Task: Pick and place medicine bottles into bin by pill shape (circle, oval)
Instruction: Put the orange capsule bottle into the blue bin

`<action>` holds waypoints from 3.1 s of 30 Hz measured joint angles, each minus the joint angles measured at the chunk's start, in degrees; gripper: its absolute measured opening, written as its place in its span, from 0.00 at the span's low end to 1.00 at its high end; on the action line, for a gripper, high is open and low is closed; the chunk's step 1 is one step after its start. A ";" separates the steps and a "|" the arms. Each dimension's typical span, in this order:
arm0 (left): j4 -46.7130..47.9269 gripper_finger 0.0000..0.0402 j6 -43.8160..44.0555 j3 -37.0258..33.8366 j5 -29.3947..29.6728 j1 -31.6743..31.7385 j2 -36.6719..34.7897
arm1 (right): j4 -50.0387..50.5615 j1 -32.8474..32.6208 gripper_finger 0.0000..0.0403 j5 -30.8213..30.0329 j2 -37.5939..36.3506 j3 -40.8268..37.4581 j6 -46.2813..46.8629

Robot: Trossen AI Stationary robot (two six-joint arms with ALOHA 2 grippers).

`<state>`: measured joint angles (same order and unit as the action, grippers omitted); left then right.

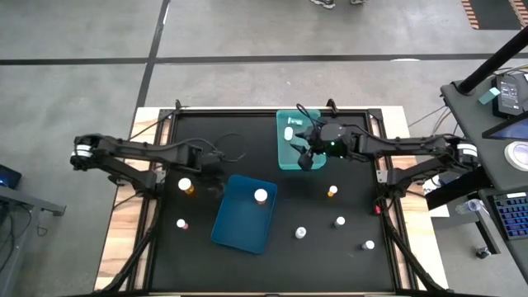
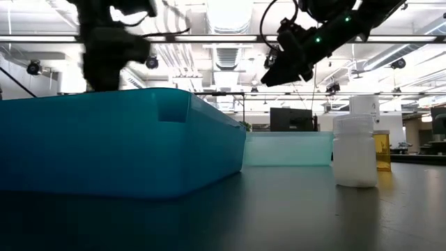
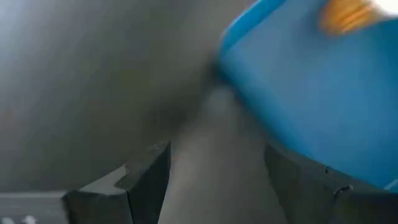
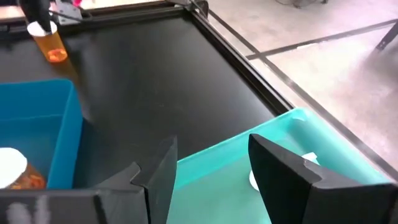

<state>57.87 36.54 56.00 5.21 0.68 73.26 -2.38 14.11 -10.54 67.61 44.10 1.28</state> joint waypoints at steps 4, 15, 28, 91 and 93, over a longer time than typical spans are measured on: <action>10.75 0.60 10.32 -1.93 0.76 0.01 -2.94 | -0.16 0.02 0.47 -0.01 1.20 -0.09 -0.66; 14.19 0.60 18.73 -10.32 -0.84 -0.05 -7.43 | -2.66 0.02 0.47 0.18 3.88 -0.33 -2.12; 10.10 0.60 18.68 -15.54 -1.23 -0.05 -9.67 | -3.05 0.02 0.47 0.21 4.95 -0.33 -2.05; 7.51 0.46 -11.42 31.76 0.11 -6.41 29.24 | -2.51 0.17 0.47 0.19 4.93 -0.18 -10.92; 6.88 0.46 -11.42 31.74 -0.44 -6.43 29.99 | -2.50 0.17 0.47 0.19 4.93 -0.18 -10.93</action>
<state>64.75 25.12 87.74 4.78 -5.76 103.25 -4.88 14.28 -10.35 72.53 43.92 -9.65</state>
